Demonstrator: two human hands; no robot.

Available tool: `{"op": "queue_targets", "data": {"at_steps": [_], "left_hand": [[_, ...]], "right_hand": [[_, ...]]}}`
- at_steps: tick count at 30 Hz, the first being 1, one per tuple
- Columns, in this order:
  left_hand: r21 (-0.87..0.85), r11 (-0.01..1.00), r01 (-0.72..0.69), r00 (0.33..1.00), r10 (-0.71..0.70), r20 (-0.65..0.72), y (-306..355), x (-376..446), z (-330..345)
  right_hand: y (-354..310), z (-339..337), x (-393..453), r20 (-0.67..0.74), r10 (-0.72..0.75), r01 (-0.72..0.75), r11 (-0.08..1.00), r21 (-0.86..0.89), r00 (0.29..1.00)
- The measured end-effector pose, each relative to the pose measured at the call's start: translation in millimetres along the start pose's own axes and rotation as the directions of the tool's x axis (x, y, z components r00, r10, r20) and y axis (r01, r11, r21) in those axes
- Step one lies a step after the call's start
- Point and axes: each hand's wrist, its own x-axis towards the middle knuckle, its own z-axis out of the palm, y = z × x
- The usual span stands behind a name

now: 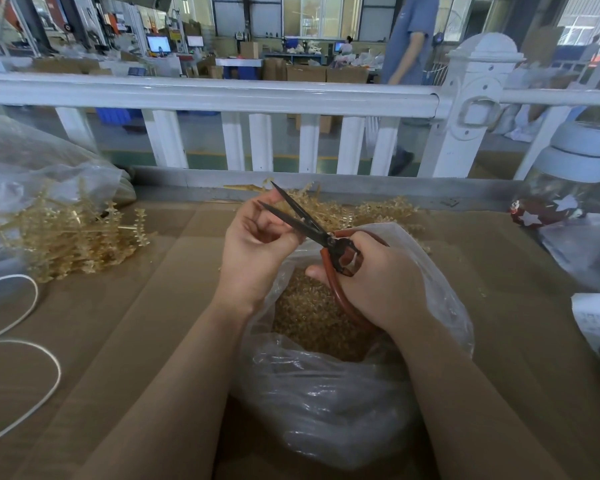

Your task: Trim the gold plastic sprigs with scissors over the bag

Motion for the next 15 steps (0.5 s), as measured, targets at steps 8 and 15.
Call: {"op": "queue_targets", "data": {"at_steps": [8, 15], "left_hand": [[-0.069, 0.998, 0.004, 1.000, -0.004, -0.007, -0.3, 0.8, -1.0], [-0.063, 0.998, 0.005, 0.999, -0.007, -0.037, -0.5, 0.7, 0.0]], "right_hand": [[3.6, 2.8, 0.0, -0.067, -0.030, 0.030, 1.000, 0.000, 0.997], [1.7, -0.6, 2.1, -0.008, 0.011, -0.011, 1.000, 0.010, 1.000]]}}
